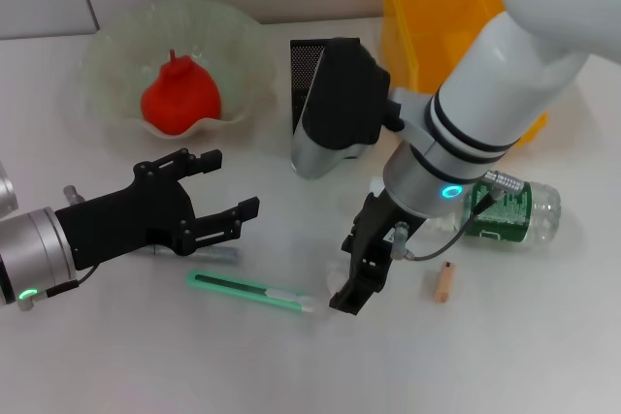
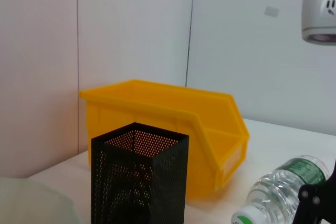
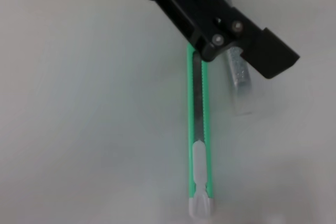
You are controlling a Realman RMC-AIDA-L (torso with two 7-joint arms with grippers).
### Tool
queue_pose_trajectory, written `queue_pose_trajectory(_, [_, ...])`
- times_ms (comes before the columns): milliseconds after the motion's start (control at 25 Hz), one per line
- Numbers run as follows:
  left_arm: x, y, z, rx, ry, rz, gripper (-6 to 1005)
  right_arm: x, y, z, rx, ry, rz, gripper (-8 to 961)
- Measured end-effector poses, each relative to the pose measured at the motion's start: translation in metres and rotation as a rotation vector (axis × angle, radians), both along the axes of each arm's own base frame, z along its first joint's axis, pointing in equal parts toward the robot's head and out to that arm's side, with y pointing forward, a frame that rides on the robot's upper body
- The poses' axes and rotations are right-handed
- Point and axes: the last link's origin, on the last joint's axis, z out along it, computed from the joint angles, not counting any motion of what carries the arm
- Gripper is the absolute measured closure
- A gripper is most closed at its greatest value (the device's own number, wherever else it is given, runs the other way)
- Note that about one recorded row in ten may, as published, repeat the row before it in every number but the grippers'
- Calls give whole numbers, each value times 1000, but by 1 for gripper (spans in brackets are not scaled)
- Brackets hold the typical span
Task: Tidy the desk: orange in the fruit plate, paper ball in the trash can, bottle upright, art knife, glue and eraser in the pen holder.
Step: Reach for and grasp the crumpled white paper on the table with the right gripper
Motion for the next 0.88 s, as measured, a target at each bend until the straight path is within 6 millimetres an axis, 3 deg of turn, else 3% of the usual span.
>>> queue_pose_trajectory(720, [-3, -1, 0, 8, 7, 7, 189, -1, 0, -6, 2, -10, 12, 223])
queue_pose_trajectory(880, [-3, -1, 0, 8, 7, 8, 189, -3, 0, -5, -2, -11, 15, 395])
